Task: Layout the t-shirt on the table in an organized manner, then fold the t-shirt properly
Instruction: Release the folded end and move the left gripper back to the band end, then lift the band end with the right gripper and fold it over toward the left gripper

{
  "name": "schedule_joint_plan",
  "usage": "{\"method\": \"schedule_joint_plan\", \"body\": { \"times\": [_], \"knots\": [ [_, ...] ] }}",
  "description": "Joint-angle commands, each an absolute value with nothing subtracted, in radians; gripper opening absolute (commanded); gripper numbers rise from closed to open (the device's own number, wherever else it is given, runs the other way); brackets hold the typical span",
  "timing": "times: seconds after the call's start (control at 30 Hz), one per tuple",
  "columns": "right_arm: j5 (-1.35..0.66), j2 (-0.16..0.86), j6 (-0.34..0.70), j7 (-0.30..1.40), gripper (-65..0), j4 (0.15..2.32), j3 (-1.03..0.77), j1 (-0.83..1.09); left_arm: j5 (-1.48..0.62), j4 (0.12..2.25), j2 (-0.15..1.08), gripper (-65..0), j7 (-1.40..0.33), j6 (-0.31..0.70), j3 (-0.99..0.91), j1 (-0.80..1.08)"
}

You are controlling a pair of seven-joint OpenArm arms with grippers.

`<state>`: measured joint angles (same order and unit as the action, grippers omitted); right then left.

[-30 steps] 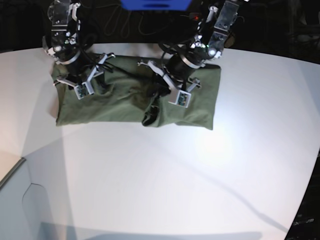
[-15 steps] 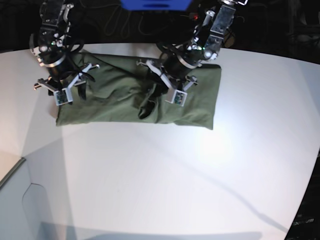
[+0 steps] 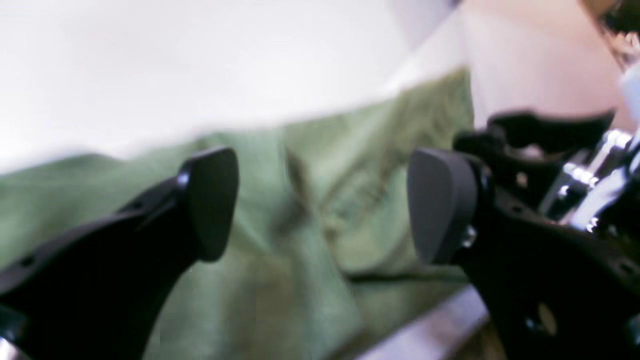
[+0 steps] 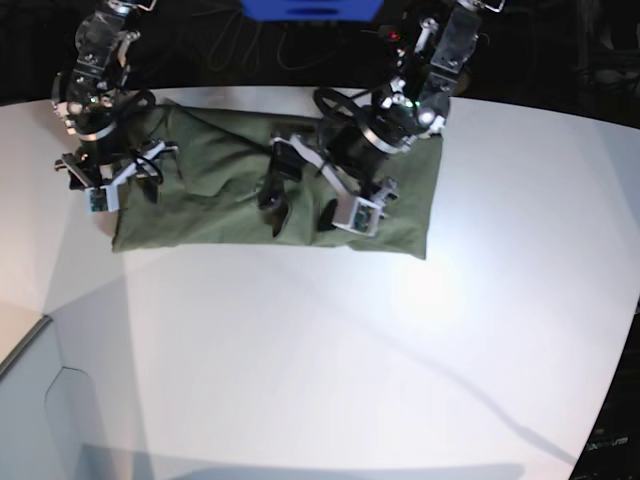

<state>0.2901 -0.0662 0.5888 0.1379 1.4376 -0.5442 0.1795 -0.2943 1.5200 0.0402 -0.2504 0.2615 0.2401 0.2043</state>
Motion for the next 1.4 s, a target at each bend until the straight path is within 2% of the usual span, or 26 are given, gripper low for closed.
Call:
{"method": "schedule_joint_plan", "body": {
  "times": [0.0,0.37,0.5,0.6,0.77,0.83,1.1,1.37],
  "knots": [
    [0.282,-0.05,0.591,0.119,-23.7,1.431,-0.55,0.168,-0.3,1.543,0.048,-14.2,-0.231,0.259,0.213,0.199],
    [0.282,-0.01,0.59,0.119,-24.0,1.308,-0.549,0.151,-0.3,1.537,0.059,-14.2,-0.232,0.262,-0.228,0.219],
    [0.282,-0.01,0.593,0.119,-25.1,1.26,-0.545,0.15,-0.3,1.471,0.056,-14.2,-0.232,0.26,-0.3,0.219],
    [0.282,-0.008,0.593,0.119,-33.5,1.198,-0.524,0.128,-0.3,1.419,0.056,-14.2,-0.232,0.262,-0.3,0.216],
    [0.283,0.007,0.593,0.119,-58.1,1.136,-0.518,0.122,-0.3,1.382,0.054,-14.2,-0.232,0.263,-0.3,0.217],
    [0.283,0.007,0.593,0.119,-65.0,1.139,-0.518,0.113,-0.3,1.38,0.054,-14.2,-0.232,0.263,-0.3,0.217],
    [0.282,-0.004,0.593,0.119,-65.0,1.294,-0.521,0.122,-0.3,1.38,0.054,-14.2,-0.232,0.263,-0.302,0.216],
    [0.282,-0.079,0.593,0.119,-65.0,1.511,-0.475,0.171,-0.3,1.38,0.056,-14.2,-0.232,0.265,-0.303,0.22]
  ]
}}
